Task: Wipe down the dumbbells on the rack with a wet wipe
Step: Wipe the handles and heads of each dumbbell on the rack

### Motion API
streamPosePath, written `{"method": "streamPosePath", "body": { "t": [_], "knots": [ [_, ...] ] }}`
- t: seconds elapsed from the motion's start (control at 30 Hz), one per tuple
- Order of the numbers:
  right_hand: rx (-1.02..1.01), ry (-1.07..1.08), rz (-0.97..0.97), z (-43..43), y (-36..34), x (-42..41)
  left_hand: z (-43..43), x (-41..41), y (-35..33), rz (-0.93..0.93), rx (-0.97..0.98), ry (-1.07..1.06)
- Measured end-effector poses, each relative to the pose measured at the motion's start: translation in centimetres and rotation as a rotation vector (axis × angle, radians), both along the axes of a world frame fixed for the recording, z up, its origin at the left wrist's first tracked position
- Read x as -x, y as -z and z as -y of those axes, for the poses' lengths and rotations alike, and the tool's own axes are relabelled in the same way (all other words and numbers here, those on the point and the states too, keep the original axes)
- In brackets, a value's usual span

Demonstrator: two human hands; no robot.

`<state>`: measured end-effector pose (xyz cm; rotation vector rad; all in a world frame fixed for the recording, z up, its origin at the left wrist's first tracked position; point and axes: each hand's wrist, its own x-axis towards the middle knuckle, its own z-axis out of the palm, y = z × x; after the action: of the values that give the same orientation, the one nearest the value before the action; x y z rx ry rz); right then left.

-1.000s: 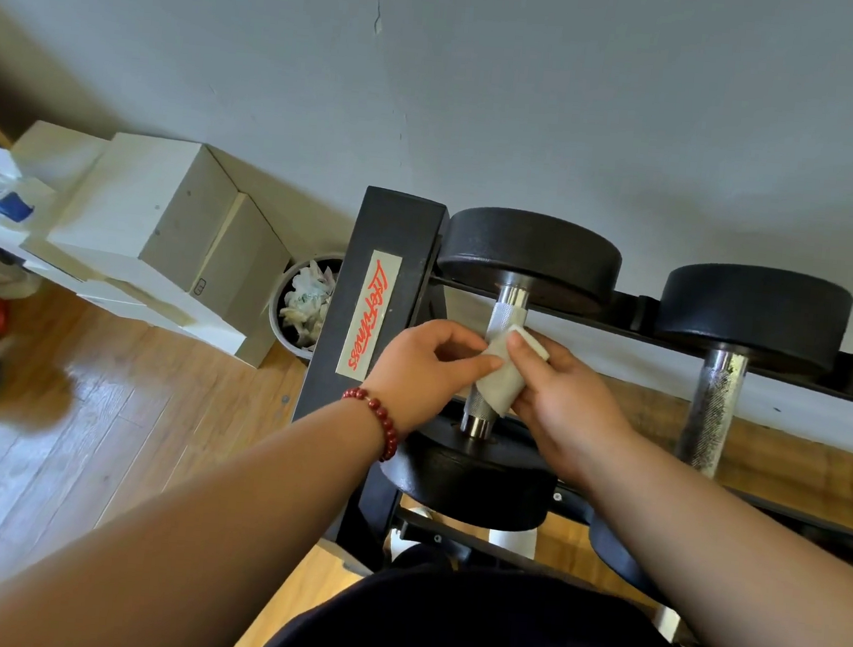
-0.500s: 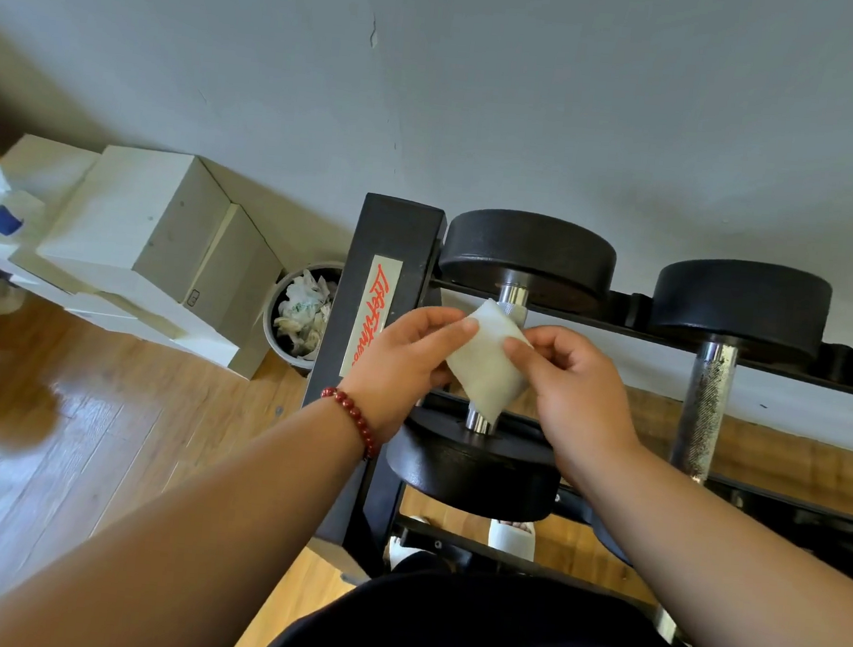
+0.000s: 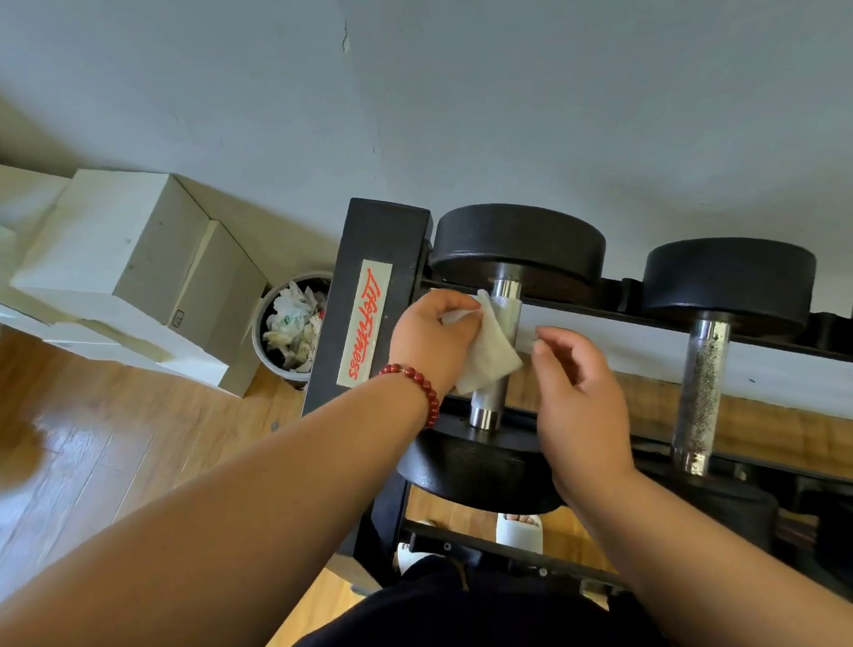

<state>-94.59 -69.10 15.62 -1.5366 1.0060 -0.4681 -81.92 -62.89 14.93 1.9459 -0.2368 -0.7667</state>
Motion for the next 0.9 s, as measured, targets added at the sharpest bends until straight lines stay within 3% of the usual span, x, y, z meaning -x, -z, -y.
{"method": "streamPosePath", "body": {
  "t": [0.23, 0.47, 0.9],
  "knots": [
    [0.073, -0.008, 0.026, -0.9, 0.3, 0.6, -0.8, 0.6, 0.0, 0.034, 0.089, 0.247],
    [0.100, 0.003, -0.006, -1.5, 0.9, 1.1, 1.0, 0.3, -0.4, 0.068, -0.129, 0.519],
    [0.068, 0.106, 0.000, -1.7, 1.3, 1.1, 1.0, 0.5, 0.2, 0.011, -0.014, 0.448]
  ]
}}
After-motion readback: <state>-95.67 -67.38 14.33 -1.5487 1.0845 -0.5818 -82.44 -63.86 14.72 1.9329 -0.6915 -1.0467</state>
